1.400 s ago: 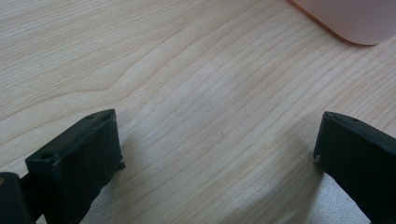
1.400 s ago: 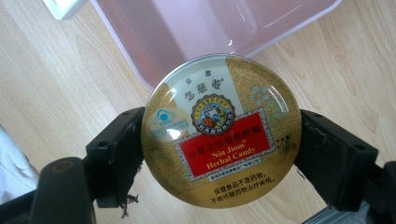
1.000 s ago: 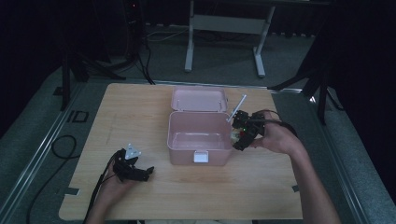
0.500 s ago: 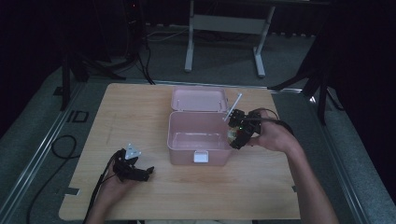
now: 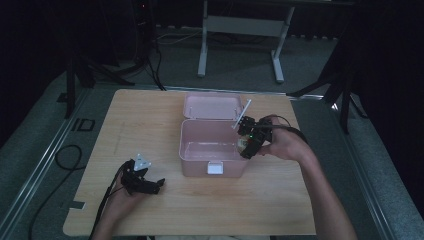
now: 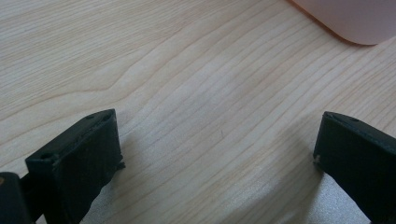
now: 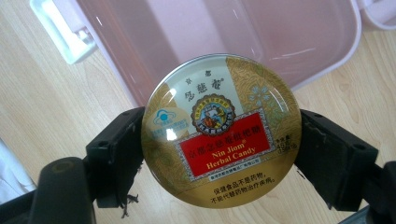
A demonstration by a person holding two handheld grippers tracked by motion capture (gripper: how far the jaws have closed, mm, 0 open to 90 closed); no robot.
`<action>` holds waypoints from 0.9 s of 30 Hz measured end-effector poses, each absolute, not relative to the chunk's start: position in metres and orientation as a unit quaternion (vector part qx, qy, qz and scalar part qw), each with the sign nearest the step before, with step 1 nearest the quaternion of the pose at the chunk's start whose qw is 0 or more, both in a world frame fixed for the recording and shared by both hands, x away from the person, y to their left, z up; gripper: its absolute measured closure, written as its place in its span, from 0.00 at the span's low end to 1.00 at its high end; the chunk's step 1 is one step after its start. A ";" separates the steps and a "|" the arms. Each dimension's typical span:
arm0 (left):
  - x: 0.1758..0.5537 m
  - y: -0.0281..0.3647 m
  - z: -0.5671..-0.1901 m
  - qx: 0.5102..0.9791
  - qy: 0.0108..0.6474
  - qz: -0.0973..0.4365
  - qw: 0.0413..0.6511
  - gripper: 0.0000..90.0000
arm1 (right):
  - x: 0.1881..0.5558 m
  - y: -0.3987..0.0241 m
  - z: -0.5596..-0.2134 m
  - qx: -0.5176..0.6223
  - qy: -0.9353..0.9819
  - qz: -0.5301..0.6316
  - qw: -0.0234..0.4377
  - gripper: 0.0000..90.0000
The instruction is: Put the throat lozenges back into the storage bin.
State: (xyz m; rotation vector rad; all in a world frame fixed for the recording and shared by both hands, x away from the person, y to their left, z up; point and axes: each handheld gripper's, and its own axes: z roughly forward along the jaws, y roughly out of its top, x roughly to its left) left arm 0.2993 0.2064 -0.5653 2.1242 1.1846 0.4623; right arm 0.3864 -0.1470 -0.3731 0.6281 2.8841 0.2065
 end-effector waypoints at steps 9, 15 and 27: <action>0.299 0.206 -0.565 0.811 0.452 0.176 0.327 0.01 | 0.388 -0.140 -0.374 0.205 0.972 0.064 0.090 0.23; 0.299 0.206 -0.565 0.811 0.452 0.176 0.327 0.01 | 0.390 -0.136 -0.374 0.205 0.973 0.067 0.088 0.23; 0.299 0.206 -0.565 0.811 0.452 0.177 0.327 0.01 | 0.391 -0.124 -0.376 0.195 0.975 0.067 0.084 0.23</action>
